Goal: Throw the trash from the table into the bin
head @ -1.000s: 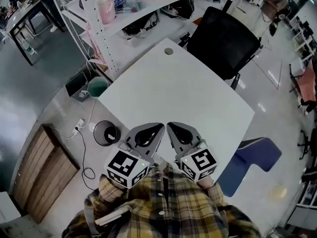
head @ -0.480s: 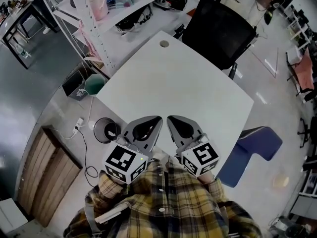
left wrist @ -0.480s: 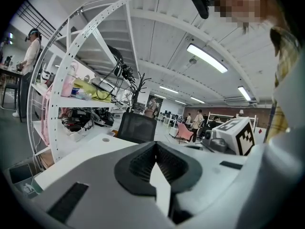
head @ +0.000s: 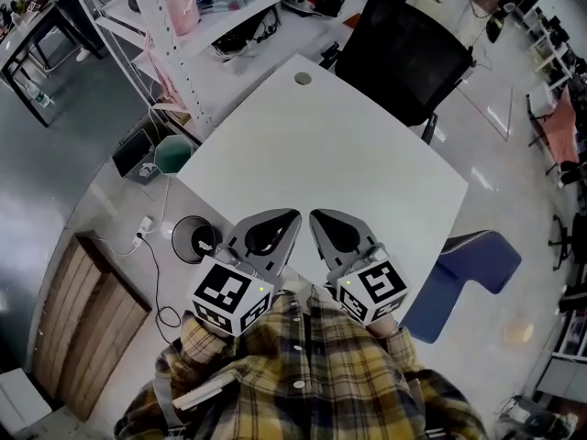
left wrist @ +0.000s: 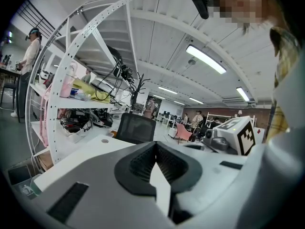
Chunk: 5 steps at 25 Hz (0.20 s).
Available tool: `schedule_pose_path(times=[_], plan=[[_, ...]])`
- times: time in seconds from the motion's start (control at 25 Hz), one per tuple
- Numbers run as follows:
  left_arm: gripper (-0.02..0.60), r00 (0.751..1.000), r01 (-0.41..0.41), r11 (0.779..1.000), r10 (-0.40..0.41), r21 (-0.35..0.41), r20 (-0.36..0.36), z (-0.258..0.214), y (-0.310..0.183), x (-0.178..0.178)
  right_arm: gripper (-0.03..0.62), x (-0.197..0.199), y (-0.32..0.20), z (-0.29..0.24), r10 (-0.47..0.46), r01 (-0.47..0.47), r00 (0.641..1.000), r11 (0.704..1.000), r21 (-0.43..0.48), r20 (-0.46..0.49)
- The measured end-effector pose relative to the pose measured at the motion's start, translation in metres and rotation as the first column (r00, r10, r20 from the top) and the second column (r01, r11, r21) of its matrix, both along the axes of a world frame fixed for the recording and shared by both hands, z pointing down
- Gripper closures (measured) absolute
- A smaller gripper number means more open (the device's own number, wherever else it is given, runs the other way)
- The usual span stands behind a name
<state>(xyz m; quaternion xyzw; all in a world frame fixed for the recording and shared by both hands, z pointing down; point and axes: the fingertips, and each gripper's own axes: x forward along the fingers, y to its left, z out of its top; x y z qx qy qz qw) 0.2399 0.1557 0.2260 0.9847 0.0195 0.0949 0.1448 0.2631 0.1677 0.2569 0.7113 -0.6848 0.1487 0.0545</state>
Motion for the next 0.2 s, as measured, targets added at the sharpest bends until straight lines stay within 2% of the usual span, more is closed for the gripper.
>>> schedule_pose_path(times=[0.2], plan=[[0.574,1.0,0.006,1.0,-0.006,-0.01,-0.005,-0.0015,-0.0033,0.0007,0.595,0.0018,-0.0013,-0.0038,0.0,0.0,1.0,1.0,0.002,-0.01]])
